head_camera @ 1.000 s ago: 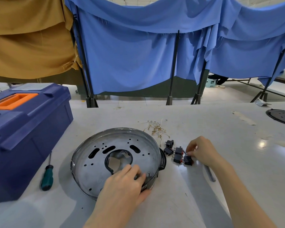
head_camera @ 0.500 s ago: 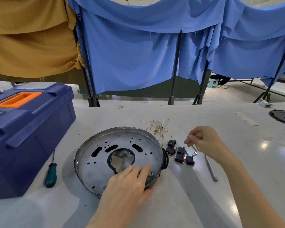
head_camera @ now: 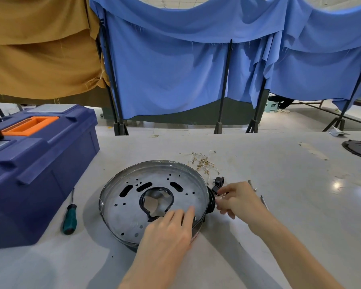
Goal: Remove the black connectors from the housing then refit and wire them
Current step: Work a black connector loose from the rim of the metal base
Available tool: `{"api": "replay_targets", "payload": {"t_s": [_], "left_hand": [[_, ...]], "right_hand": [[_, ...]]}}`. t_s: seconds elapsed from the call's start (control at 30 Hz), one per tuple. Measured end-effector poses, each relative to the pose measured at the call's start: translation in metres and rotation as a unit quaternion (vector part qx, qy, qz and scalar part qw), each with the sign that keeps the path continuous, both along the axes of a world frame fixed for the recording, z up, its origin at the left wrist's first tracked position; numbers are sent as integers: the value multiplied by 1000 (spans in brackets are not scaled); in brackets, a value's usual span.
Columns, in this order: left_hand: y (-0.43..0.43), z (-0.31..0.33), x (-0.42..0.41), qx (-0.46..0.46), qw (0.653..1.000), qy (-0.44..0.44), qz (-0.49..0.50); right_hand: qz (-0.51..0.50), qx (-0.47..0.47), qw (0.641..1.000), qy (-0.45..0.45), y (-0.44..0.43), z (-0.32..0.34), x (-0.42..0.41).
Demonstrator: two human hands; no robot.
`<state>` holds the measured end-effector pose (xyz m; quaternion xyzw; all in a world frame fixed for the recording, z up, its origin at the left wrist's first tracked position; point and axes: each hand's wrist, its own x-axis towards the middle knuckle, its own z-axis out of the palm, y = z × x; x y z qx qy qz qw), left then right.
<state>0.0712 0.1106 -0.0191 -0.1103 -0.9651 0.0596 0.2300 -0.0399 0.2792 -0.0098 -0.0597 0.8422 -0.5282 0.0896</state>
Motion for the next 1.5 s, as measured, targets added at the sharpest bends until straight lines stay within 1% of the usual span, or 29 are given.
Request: {"api": "replay_targets", "payload": {"t_s": [0.07, 0.17, 0.33, 0.43, 0.57, 0.67, 0.73, 0.8, 0.83, 0.9, 0.97, 1.03, 1.17, 1.23, 1.27, 1.37, 1.5], "left_hand": [[2, 0, -2, -12, 1000, -5, 7], [5, 1, -3, -14, 1000, -11, 9], [6, 3, -2, -4, 999, -41, 10], [6, 6, -1, 5, 998, -58, 14], [3, 14, -3, -3, 998, -60, 9], [-2, 22, -4, 40, 996, -82, 10], [-6, 35, -3, 65, 993, -96, 10], [-15, 32, -9, 58, 997, -44, 16], [-16, 32, -10, 60, 997, -51, 25], [-20, 33, -12, 76, 996, -41, 27], [-22, 34, -13, 90, 994, -44, 34], [-22, 34, -12, 85, 994, -51, 47], [-11, 32, -9, 79, 989, -84, 92], [-7, 34, -4, 63, 990, -103, 73], [-7, 33, -3, 52, 992, -96, 58], [-6, 24, -6, 32, 999, -37, 21], [-7, 18, -8, 17, 999, -27, 28]], "right_hand": [[-14, -34, 999, -39, -2, -2, 1], [2, -68, 993, -92, -3, -4, 4], [3, -165, 970, -180, 2, -4, 7], [1, -198, 961, -194, 4, -5, 6], [5, -250, 945, -208, 5, -5, 6], [27, -308, 920, -239, 4, -3, 7], [46, -360, 893, -267, 2, -2, 8], [51, -430, 854, -287, -2, -1, 10], [49, -460, 837, -292, -4, -1, 11], [49, -499, 815, -292, -8, 1, 12], [51, -520, 802, -290, -10, 2, 13], [51, -532, 793, -291, -11, 3, 14], [45, -544, 787, -288, -13, 5, 17], [31, -546, 785, -291, -13, 4, 17], [26, -546, 785, -292, -13, 4, 18], [18, -547, 785, -292, -14, 4, 18], [13, -547, 784, -293, -14, 5, 19]]}}
